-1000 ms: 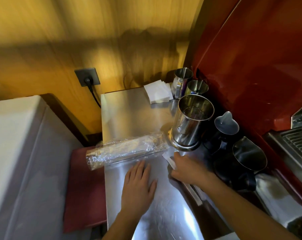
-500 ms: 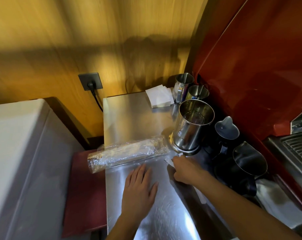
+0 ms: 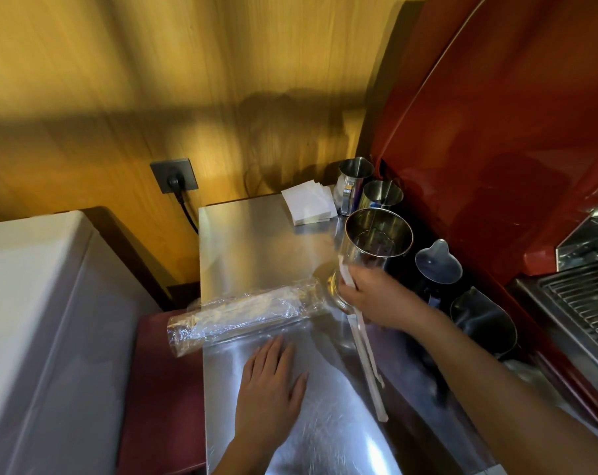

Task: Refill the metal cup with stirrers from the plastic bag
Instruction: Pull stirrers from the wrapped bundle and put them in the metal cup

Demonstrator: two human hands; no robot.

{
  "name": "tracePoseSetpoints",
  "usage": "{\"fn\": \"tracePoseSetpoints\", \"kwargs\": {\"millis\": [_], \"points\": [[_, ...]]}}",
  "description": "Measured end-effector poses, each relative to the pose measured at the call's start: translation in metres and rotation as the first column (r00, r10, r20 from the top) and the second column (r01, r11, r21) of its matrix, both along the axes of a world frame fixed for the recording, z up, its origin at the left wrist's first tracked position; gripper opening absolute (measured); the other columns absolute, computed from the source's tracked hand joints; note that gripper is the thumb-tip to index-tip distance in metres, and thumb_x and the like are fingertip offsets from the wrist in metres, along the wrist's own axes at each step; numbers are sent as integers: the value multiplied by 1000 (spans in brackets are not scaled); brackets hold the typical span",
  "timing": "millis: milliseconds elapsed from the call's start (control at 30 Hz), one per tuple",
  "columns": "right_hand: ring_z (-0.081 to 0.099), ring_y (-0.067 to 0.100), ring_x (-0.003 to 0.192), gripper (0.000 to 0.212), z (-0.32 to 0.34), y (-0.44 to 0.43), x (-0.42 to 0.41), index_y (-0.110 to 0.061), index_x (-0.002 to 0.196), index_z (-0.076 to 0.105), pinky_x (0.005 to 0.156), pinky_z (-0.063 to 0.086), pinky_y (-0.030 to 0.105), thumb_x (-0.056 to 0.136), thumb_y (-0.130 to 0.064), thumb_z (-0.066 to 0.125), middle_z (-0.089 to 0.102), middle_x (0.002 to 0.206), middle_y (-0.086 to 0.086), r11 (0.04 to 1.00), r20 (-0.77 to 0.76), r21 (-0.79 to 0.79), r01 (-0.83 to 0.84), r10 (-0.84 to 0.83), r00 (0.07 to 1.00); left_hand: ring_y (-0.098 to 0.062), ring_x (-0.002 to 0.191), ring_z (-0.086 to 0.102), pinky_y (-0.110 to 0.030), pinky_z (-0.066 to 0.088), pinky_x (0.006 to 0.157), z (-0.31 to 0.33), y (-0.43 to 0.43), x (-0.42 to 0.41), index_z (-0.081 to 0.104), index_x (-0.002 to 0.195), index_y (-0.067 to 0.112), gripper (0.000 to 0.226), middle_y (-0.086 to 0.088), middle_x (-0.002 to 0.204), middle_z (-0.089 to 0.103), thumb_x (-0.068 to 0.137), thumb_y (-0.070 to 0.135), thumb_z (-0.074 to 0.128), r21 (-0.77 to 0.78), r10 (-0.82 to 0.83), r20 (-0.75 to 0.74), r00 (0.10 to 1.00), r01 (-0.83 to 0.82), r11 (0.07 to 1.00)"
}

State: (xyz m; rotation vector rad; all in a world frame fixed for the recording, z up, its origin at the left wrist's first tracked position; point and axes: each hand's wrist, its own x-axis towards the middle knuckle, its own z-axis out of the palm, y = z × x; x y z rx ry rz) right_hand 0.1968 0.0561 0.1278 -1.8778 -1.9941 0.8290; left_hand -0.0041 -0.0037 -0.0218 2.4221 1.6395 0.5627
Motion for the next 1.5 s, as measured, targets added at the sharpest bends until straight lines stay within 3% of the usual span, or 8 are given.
{"fn": "tracePoseSetpoints", "kwargs": {"millis": [200,400,667,900,967,1067,1233,1500], "points": [[51,7,39,15,76,7,16,-19,78,48,39,40,17,93,-20,49,50,55,-8,798,-327,567,202,-7,945,-25,116,58,-32,29,101,-1,1,-1,64,114,10,49,-9,122,64,84,43,46,-31,10,-18,1000,-11,999],[57,29,63,14,87,22,36,-9,89,48,54,48,35,94,-22,47,54,82,20,537,-418,749,387,-69,906,-25,115,58,-32,30,100,-1,1,-1,63,115,12,48,-8,122,64,83,43,46,-31,-3,-21,1000,2,1000],[53,21,68,18,50,35,50,-16,83,54,61,44,36,83,-30,64,55,74,0,973,30,202,109,-117,993,-20,120,45,-31,27,102,-1,0,-2,63,117,13,50,-7,124,63,81,44,48,-23,0,0,1000,0,1000],[52,7,56,11,54,15,33,-16,88,60,57,45,27,85,-26,60,56,64,-6,808,-152,543,227,-171,973,-22,117,53,-30,28,101,-2,1,-2,63,116,14,48,-6,123,63,82,44,47,-15,2,-1,1000,-2,1000],[51,1,50,6,48,1,24,-21,83,61,50,39,12,85,-26,59,54,58,-9,844,-215,506,180,-79,973,-23,116,56,-30,29,100,-1,2,-1,64,115,13,49,-7,123,64,82,45,46,-9,13,-1,1000,-13,1000],[58,12,58,6,23,-14,14,-21,79,62,57,46,26,85,-23,61,63,63,0,936,-351,311,165,-48,935,-20,117,51,-30,29,100,0,1,0,64,115,13,49,-6,123,64,82,45,46,-4,12,8,1000,-12,1000],[62,32,85,15,-46,-20,11,-15,87,58,71,48,34,85,-29,54,68,89,12,992,134,38,117,-121,984,-20,120,48,-31,28,101,-3,2,-1,63,115,14,46,-7,126,62,83,43,47,-8,2,-7,1000,-2,1000],[59,25,74,23,-89,-24,14,-18,58,45,54,35,23,74,-29,57,56,65,-2,960,212,-198,199,-157,965,-18,123,46,-29,25,104,-5,2,-2,58,120,16,46,-4,130,59,86,45,47,-30,-10,-5,1000,9,999]]}}
